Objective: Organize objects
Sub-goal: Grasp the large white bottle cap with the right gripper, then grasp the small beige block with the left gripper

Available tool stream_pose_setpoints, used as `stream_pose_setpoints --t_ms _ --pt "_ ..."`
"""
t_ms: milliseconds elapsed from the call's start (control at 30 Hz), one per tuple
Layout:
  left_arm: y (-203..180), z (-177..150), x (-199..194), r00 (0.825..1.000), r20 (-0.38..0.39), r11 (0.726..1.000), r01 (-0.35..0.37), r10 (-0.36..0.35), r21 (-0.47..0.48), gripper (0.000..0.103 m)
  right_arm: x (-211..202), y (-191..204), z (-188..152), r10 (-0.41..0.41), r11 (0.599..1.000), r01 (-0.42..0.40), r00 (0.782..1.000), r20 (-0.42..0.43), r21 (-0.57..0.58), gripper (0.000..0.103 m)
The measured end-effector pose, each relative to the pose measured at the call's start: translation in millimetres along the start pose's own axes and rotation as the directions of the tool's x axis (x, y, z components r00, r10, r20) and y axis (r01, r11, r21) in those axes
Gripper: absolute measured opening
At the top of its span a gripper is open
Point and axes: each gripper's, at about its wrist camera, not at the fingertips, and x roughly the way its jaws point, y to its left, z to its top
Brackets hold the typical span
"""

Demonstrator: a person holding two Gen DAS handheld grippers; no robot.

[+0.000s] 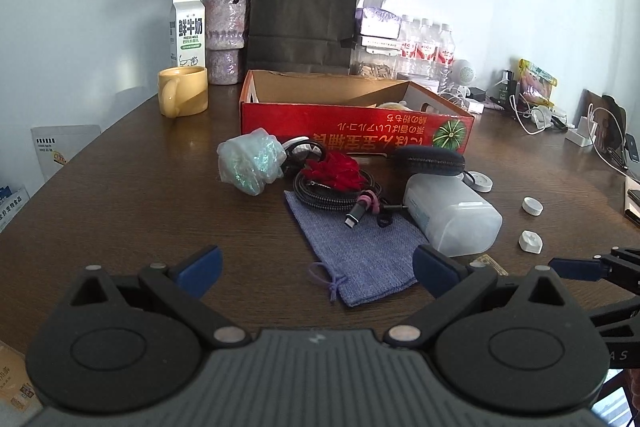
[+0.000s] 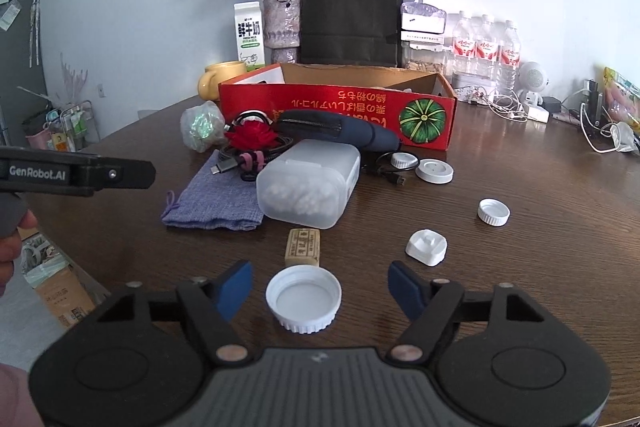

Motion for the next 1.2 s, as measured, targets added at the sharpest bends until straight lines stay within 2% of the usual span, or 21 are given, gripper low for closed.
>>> stream_pose_setpoints --t_ms 133,267,467,633,833,1033,1200 --pt "-2 -2 0 1.000 -0.007 1.000 0.001 -0.001 -0.002 0.103 5 3 -4 0.020 0.999 -0.020 0.999 -0.027 -0.026 0.039" --pt "-5 -3 2 1.000 -0.017 1.000 0.004 -0.004 -0.003 0.103 1 -1 -2 0.039 0.999 -0.039 0.999 0.004 -0.017 0.039" --pt "-23 -5 10 0.998 -0.048 0.999 0.043 -0.042 0.012 0.103 -1 -12 6 0.008 1.000 -0.008 0.999 0.036 -0.026 0.039" --pt "-42 -4 18 0.997 -0.058 0.999 0.047 -0.046 0.024 0.103 1 -25 12 -0.001 0.999 0.003 0.999 0.049 -0.048 0.039" --pt "-66 -5 29 0.994 -0.089 0.997 0.064 -0.059 0.049 0.099 4 -40 15 0.002 0.998 0.002 0.998 0.064 -0.070 0.039" --pt "-91 -6 38 0.989 -0.117 0.993 0.093 -0.085 0.071 0.087 6 -57 18 0.013 0.996 -0.005 0.996 0.088 -0.089 0.039" --pt "-111 -8 47 0.984 -0.151 0.990 0.109 -0.095 0.086 0.082 8 -68 20 0.037 0.994 -0.026 0.994 0.102 -0.109 0.039"
